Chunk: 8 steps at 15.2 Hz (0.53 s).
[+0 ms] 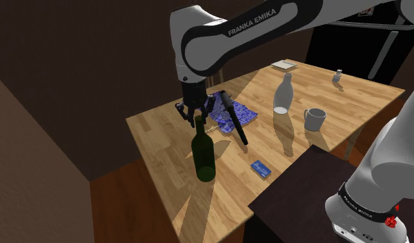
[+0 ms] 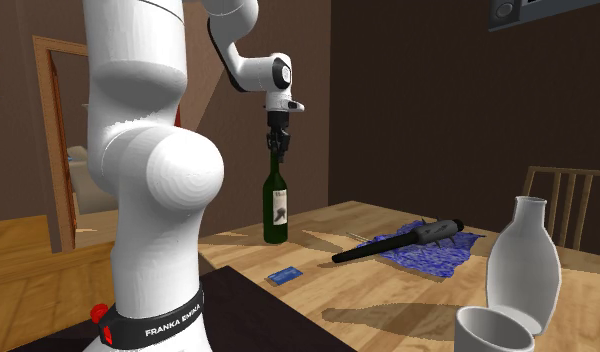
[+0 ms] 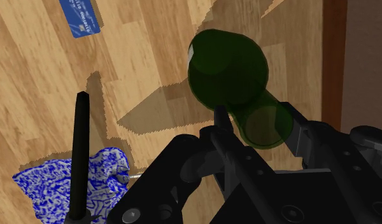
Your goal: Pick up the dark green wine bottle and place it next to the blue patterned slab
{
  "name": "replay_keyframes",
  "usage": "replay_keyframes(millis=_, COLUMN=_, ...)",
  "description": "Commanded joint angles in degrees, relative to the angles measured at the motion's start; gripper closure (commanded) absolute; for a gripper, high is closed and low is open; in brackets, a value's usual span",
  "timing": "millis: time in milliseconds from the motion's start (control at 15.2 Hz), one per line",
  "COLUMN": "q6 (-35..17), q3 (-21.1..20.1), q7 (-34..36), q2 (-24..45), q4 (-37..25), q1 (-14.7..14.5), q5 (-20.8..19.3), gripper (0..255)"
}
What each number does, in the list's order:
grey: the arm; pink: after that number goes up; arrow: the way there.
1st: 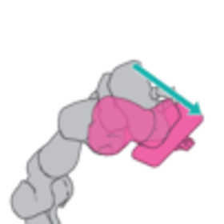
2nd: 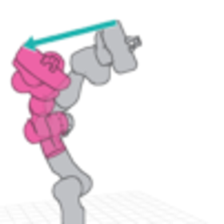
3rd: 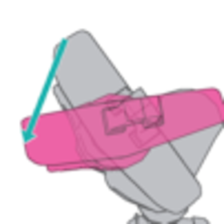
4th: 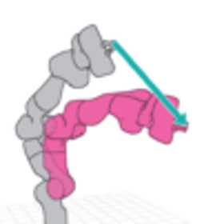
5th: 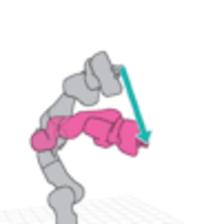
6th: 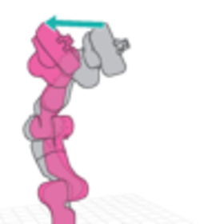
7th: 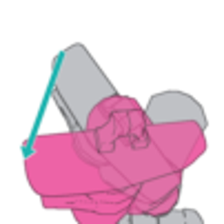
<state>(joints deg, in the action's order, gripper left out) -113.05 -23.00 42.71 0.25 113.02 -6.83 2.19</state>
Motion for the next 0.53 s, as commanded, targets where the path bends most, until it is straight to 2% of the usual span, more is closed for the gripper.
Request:
replay_keyframes(millis=0, q6=0.0, q3=0.0, q7=0.0, q2=0.0, q4=0.0, q1=0.0, q5=0.0, gripper=255)
replay_keyframes(millis=462, q6=4.5, q3=0.1, q7=-0.1, q2=-0.9, q4=-3.6, q1=0.1, q5=0.3, gripper=255)
